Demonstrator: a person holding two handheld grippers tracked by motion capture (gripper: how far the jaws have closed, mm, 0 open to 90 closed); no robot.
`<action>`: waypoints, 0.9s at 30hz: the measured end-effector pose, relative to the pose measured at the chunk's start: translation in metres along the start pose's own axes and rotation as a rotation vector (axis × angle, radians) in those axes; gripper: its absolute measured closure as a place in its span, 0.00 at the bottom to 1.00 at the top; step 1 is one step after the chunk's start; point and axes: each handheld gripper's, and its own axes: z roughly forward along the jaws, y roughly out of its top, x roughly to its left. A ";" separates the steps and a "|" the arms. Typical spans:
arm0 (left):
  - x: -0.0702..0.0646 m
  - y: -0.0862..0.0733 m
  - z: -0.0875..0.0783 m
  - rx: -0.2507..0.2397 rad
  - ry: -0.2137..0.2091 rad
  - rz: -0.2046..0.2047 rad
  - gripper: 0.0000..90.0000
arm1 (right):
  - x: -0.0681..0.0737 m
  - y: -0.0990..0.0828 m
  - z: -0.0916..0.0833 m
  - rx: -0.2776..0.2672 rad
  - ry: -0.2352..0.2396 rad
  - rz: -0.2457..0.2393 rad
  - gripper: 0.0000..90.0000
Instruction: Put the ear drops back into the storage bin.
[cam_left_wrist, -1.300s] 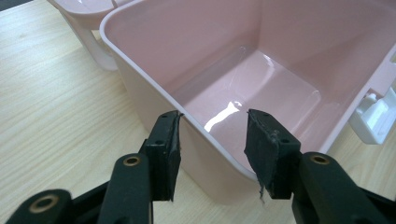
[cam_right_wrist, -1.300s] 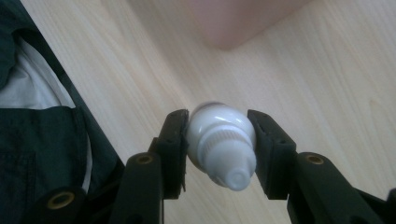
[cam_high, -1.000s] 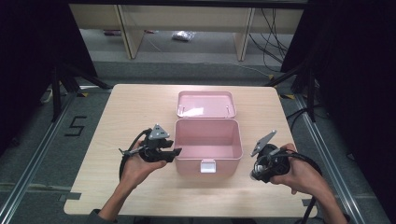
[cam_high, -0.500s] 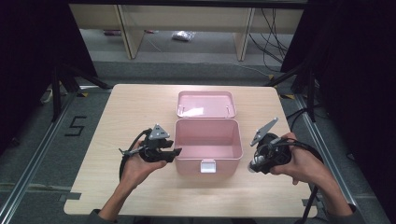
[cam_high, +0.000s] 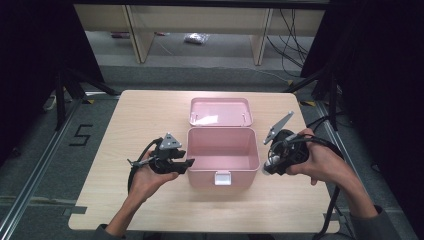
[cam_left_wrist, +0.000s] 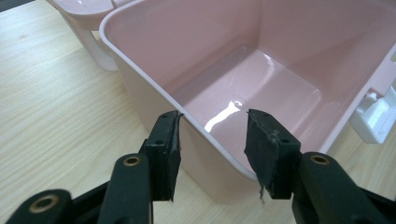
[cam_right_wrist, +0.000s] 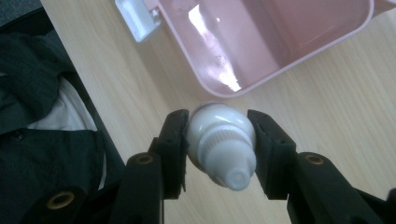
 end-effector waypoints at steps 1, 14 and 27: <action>0.000 0.000 0.000 0.000 0.000 0.000 0.61 | 0.000 0.002 -0.001 0.001 -0.002 0.009 0.67; 0.000 0.000 0.000 -0.001 -0.001 0.002 0.61 | -0.005 0.029 0.004 0.000 0.012 -0.005 0.67; 0.000 0.000 0.000 -0.001 0.000 0.003 0.61 | -0.013 0.052 0.021 0.033 0.024 -0.002 0.67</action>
